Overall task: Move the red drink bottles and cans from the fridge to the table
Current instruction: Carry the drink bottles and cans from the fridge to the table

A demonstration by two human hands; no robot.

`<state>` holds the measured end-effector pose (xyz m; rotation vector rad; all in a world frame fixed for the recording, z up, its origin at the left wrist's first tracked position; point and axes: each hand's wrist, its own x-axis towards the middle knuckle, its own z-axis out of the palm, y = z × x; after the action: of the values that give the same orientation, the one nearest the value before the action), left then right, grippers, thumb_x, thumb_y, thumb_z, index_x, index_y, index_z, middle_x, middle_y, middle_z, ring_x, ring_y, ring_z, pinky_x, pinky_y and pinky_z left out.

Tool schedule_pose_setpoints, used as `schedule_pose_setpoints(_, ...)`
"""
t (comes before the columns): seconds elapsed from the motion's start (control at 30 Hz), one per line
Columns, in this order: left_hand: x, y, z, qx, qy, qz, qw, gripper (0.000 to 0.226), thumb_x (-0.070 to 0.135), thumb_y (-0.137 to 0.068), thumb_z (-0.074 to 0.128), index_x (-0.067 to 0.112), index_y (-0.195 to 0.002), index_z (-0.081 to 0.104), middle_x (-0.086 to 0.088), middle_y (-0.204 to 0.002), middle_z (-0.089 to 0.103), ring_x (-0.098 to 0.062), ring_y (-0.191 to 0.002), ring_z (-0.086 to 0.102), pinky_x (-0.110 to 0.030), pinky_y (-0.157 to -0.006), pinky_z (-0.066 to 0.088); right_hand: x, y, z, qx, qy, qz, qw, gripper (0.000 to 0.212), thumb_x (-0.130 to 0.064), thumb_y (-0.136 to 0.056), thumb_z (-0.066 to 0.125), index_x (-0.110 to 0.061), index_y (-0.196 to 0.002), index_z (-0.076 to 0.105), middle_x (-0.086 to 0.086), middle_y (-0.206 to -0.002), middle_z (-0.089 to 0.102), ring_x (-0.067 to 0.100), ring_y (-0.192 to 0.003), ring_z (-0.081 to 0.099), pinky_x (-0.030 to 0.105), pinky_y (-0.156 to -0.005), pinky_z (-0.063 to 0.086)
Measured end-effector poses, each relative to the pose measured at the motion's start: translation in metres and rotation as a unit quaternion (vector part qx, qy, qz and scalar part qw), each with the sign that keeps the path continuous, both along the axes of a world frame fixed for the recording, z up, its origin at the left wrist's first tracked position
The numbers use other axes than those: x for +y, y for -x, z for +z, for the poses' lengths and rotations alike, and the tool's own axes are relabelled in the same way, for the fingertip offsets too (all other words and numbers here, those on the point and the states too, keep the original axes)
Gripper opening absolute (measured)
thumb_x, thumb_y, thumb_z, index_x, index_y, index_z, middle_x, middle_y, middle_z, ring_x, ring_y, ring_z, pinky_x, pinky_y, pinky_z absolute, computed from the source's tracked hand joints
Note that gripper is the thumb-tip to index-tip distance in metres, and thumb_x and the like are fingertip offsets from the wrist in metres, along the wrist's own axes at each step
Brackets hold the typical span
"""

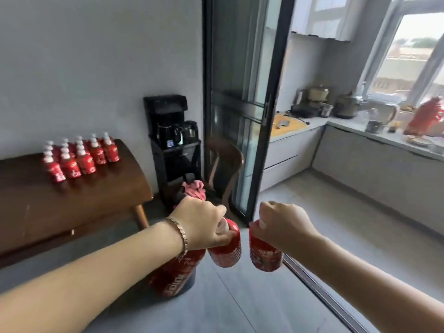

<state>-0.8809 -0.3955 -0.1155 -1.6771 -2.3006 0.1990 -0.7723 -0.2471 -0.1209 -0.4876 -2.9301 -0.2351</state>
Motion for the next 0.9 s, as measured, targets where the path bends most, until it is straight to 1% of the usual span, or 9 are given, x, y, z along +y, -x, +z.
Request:
schedule_pose_setpoints(0.07,-0.030,0.045,-0.004,-0.010,0.010,0.051,0.999,0.054,0.065,-0.088,0.032,0.016,-0.101,0.052,-0.004,-0.101,0.067,-0.025,-0.093,0.064,-0.028,-0.067,0.035,-0.023,0.057,-0.001,-0.001,0.006,0.041,0.999,0.040,-0.048,-0.094,0.038,-0.014,-0.106,0.055,0.001,-0.102,0.064,0.022,-0.089,0.065,0.028,-0.061,0.040)
schedule_pose_setpoints(0.13,-0.057,0.085,-0.011,-0.029,0.009,0.093,0.995,0.054,0.066,-0.088,0.033,0.017,-0.099,0.052,-0.003,-0.100,0.067,-0.024,-0.092,0.064,-0.028,-0.067,0.037,-0.043,0.108,-0.005,-0.003,0.023,0.074,0.997,0.039,-0.048,-0.094,0.038,-0.015,-0.106,0.055,0.000,-0.101,0.064,0.021,-0.087,0.066,0.029,-0.061,0.047)
schedule_pose_setpoints(0.23,-0.089,0.141,-0.020,-0.040,0.006,0.160,0.986,0.051,0.066,-0.086,0.037,0.018,-0.096,0.052,-0.001,-0.099,0.067,-0.023,-0.092,0.064,-0.027,-0.068,0.036,-0.067,0.178,-0.011,-0.014,0.054,0.115,0.992,0.040,-0.050,-0.093,0.040,-0.015,-0.104,0.057,-0.001,-0.100,0.065,0.021,-0.086,0.066,0.033,-0.071,0.056)
schedule_pose_setpoints(0.37,-0.122,0.212,-0.031,-0.057,0.021,0.230,0.971,0.039,0.056,-0.089,0.041,0.019,-0.095,0.051,-0.001,-0.101,0.067,-0.024,-0.094,0.063,-0.029,-0.070,0.037,-0.092,0.272,-0.018,-0.029,0.065,0.167,0.983,0.045,-0.053,-0.091,0.041,-0.014,-0.108,0.057,0.001,-0.107,0.064,0.022,-0.094,0.065,0.032,-0.075,0.053)
schedule_pose_setpoints(0.47,-0.135,0.272,-0.038,-0.065,0.011,0.270,0.961,0.042,0.062,-0.088,0.038,0.020,-0.089,0.047,-0.002,-0.099,0.067,-0.024,-0.091,0.063,-0.029,-0.069,0.036,-0.101,0.349,-0.025,-0.040,0.067,0.201,0.976,0.042,-0.053,-0.090,0.044,-0.015,-0.104,0.057,0.000,-0.104,0.064,0.023,-0.094,0.065,0.034,-0.078,0.053)
schedule_pose_setpoints(0.57,-0.144,0.341,-0.041,-0.082,-0.005,0.320,0.944,0.045,0.065,-0.086,0.035,0.021,-0.087,0.044,-0.002,-0.097,0.067,-0.023,-0.090,0.064,-0.029,-0.069,0.038,-0.112,0.436,-0.030,-0.045,0.070,0.237,0.968,0.040,-0.052,-0.090,0.046,-0.016,-0.102,0.056,-0.001,-0.099,0.062,0.021,-0.089,0.065,0.033,-0.075,0.053)
schedule_pose_setpoints(0.67,-0.155,0.399,-0.043,-0.085,-0.020,0.365,0.927,0.044,0.065,-0.086,0.036,0.021,-0.083,0.039,-0.001,-0.094,0.067,-0.023,-0.088,0.064,-0.028,-0.066,0.036,-0.122,0.508,-0.038,-0.053,0.071,0.264,0.960,0.040,-0.052,-0.091,0.044,-0.016,-0.105,0.055,-0.001,-0.101,0.060,0.021,-0.090,0.065,0.030,-0.071,0.049)
schedule_pose_setpoints(0.8,-0.175,0.466,-0.050,-0.098,-0.035,0.410,0.906,0.043,0.065,-0.086,0.037,0.023,-0.085,0.040,0.001,-0.090,0.066,-0.021,-0.085,0.063,-0.027,-0.067,0.038,-0.140,0.584,-0.051,-0.076,0.091,0.269,0.956,0.041,-0.054,-0.092,0.044,-0.018,-0.110,0.053,-0.002,-0.107,0.058,0.020,-0.092,0.063,0.027,-0.067,0.045)
schedule_pose_setpoints(0.9,-0.196,0.514,-0.067,-0.103,-0.058,0.429,0.896,0.042,0.066,-0.085,0.037,0.024,-0.085,0.040,0.004,-0.083,0.063,-0.019,-0.079,0.062,-0.027,-0.066,0.040,-0.155,0.637,-0.068,-0.096,0.108,0.250,0.957,0.042,-0.053,-0.092,0.044,-0.017,-0.112,0.053,-0.001,-0.110,0.057,0.020,-0.095,0.063,0.027,-0.069,0.047)
